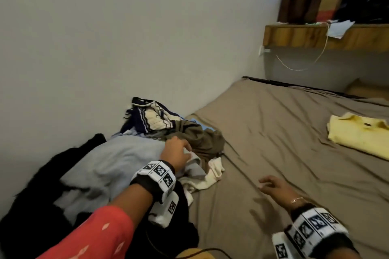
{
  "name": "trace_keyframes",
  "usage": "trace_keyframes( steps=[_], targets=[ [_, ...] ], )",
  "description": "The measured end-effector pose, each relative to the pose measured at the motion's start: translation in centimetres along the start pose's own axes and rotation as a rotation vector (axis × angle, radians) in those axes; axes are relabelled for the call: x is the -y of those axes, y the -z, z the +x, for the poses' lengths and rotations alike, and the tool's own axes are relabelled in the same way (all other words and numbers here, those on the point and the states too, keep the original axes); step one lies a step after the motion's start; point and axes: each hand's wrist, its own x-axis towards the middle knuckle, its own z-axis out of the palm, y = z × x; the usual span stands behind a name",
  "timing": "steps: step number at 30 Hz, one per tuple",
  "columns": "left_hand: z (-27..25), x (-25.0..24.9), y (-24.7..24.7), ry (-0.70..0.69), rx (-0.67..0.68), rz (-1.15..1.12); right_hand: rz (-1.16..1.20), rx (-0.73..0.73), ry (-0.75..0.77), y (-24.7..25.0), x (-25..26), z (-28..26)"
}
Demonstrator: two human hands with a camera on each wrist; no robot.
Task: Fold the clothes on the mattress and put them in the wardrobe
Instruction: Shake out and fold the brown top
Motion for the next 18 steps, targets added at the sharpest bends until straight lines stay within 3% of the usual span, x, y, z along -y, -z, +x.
trace_keyframes(
  steps=[3, 5, 7, 11, 14, 18],
  targets=[
    [-1.1, 1.8, 2.0, 0.145, 0.068, 0.395, -0.056, 0.134, 0.129, -3.1, 3.9, 0.5],
    [-1.7, 2.5, 2.3, 0.162, 0.047, 0.514, -0.132, 0.212, 0.201, -4.8, 6.3, 0.4],
    [-2.0, 2.7, 2.7, 0.155, -0.002, 0.547, -0.186, 0.283, 0.284, -6.1, 8.4, 0.2],
    [-2.6, 2.4, 3.7, 0.056, 0.194, 0.626, -0.531, 0.262, 0.467, -7.5, 12.0, 0.9],
    [-3.8, 2.9, 3.7, -0.036, 0.223, 0.661, -0.845, 0.211, 0.603, -9.2, 14.9, 1.9],
    [-5.0, 4.2, 3.5, -0.064, 0.228, 0.616, -0.954, 0.225, 0.564, -11.9, 17.1, 4.0]
  ],
)
